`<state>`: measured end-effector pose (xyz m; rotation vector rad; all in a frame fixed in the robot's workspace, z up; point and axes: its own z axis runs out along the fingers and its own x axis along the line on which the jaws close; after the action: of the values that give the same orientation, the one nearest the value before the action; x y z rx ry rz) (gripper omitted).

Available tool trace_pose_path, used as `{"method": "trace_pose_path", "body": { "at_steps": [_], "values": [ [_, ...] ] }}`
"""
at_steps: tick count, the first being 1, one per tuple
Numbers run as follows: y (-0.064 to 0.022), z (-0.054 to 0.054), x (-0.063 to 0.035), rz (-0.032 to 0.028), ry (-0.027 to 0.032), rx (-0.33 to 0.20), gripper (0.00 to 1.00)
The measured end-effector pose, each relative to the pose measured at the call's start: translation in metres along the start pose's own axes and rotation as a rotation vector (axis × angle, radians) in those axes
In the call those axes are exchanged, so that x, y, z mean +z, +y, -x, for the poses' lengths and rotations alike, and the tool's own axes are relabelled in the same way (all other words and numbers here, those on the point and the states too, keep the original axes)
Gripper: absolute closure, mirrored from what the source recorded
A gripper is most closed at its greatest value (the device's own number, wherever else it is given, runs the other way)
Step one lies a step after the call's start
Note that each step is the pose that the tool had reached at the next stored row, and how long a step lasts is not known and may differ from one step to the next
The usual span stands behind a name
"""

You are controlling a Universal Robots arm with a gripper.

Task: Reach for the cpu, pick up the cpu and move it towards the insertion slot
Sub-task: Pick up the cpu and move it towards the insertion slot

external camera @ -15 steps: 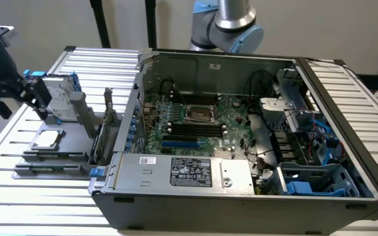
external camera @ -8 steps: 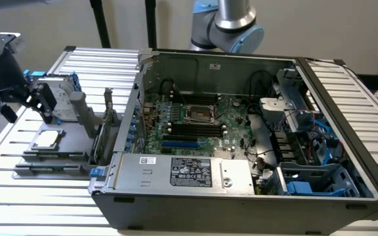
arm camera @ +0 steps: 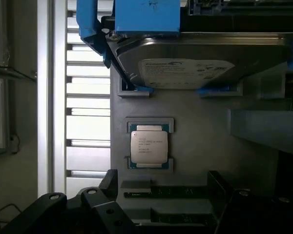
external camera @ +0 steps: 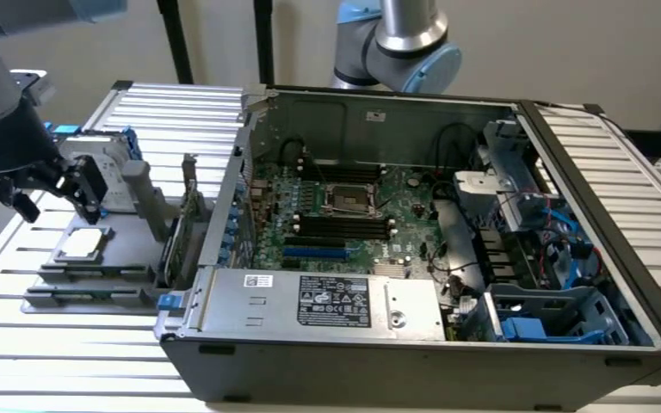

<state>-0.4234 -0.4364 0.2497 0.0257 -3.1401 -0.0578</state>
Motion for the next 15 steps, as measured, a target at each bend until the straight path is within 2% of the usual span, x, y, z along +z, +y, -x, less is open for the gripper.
{"method": "trace_pose_path", "body": {
  "at_steps": [9, 15],
  "values": [
    [-0.0007, -0.001, 0.0164, 0.0000, 0.0001, 0.000, 0.18],
    [-0.0007, -0.009, 0.0274, 0.0001, -0.0006, 0.000, 0.18]
  ]
}}
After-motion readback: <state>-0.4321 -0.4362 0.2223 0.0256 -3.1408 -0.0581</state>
